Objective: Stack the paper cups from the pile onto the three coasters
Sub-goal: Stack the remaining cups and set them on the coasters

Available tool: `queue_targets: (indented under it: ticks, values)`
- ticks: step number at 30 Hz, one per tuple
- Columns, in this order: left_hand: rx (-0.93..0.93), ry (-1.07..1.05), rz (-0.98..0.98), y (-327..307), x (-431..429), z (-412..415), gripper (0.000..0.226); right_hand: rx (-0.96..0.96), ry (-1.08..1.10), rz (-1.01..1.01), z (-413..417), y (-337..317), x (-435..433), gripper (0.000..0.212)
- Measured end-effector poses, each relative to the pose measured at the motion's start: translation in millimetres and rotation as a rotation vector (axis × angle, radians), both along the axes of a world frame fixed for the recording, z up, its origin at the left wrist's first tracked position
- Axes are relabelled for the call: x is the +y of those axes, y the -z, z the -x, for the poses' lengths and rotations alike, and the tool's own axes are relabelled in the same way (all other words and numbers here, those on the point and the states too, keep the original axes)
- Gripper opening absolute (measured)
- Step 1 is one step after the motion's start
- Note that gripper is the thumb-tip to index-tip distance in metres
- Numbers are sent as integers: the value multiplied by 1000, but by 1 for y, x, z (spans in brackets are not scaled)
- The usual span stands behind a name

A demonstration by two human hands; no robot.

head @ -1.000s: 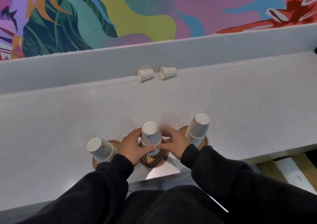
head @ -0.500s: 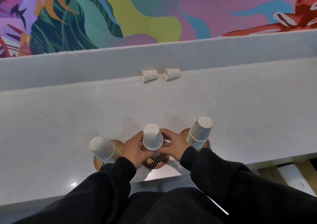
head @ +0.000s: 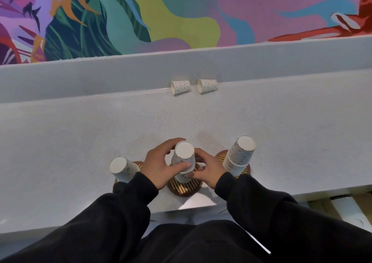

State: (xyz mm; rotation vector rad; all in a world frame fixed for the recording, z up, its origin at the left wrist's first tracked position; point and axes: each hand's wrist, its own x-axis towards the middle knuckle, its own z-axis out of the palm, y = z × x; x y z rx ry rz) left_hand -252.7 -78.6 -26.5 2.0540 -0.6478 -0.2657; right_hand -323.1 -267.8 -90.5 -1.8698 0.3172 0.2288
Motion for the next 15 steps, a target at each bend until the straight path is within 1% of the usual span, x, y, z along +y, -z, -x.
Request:
queue_targets:
  ticks: [4, 6, 7, 10, 11, 12, 15]
  values:
    - [13, -22, 109, -26, 2, -1, 56, 0, -27, 15, 1, -2, 0, 71]
    - [-1, -21, 158, -43, 4, -3, 53, -8, -37, 29, 2, -6, -1, 73]
    - [-4, -24, 188, -52, 7, -4, 52, -13, -43, 40, 2, -10, -2, 78]
    - [-26, -46, 291, -76, 18, -11, 51, -73, -67, 110, 1, -40, -3, 107]
    - [-39, -62, 329, -82, 25, -13, 51, -138, -68, 139, -1, -56, -1, 112]
    - [-51, -81, 363, -89, 32, -16, 51, -230, -63, 169, -3, -74, 2, 111]
    - [-107, -157, 374, -102, 59, -27, 52, -583, -41, 249, -11, -128, 26, 96]
